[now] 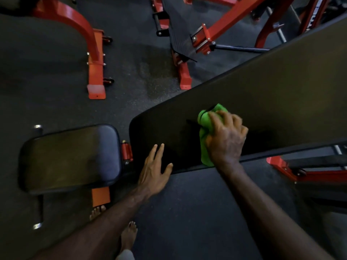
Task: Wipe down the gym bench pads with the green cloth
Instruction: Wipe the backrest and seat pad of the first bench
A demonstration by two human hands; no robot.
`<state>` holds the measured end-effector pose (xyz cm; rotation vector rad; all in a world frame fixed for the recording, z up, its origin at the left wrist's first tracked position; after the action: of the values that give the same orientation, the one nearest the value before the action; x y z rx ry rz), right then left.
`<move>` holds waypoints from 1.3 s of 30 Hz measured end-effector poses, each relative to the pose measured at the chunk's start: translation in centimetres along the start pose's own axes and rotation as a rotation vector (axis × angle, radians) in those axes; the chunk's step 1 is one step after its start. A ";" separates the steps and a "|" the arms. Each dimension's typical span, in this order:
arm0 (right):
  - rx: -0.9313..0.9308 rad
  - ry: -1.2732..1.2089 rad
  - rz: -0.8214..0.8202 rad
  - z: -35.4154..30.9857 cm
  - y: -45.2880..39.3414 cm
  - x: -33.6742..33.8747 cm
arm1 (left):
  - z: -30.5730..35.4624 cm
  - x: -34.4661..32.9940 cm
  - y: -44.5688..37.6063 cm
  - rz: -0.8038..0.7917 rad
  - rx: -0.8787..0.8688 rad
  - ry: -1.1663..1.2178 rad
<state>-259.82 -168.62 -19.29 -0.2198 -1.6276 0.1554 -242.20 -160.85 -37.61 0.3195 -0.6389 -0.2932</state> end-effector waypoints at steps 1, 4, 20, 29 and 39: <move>-0.042 -0.002 -0.004 -0.6 -0.6 -0.8 | -0.5 0.1 0.1 0.000 0.003 0.005; 0.066 0.014 -0.159 -5.1 1.8 -5.4 | -2.7 1.0 0.7 0.007 0.034 -0.012; 0.088 -0.278 -0.690 -14.7 16.3 -17.5 | -14.7 8.8 6.0 0.112 0.190 -0.021; -0.187 -0.637 -0.496 -22.7 17.5 -21.4 | -24.1 14.3 9.0 0.251 0.378 -0.021; -0.215 -0.647 -0.404 -24.3 18.3 -23.7 | -29.5 17.9 10.0 0.449 0.412 -0.092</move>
<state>-233.33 -157.22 -44.83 0.0079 -2.2983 -0.2903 -208.50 -152.34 -46.61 0.5467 -0.8414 0.2606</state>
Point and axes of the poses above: each hand's wrist, its own y-axis away from the middle knuckle, its own x-axis out of the back of the hand, z = x × y, the point moved 7 cm from there along -y, towards the middle knuckle, and after that the axes turned 8 degrees about -y, right-handed, at the moved point
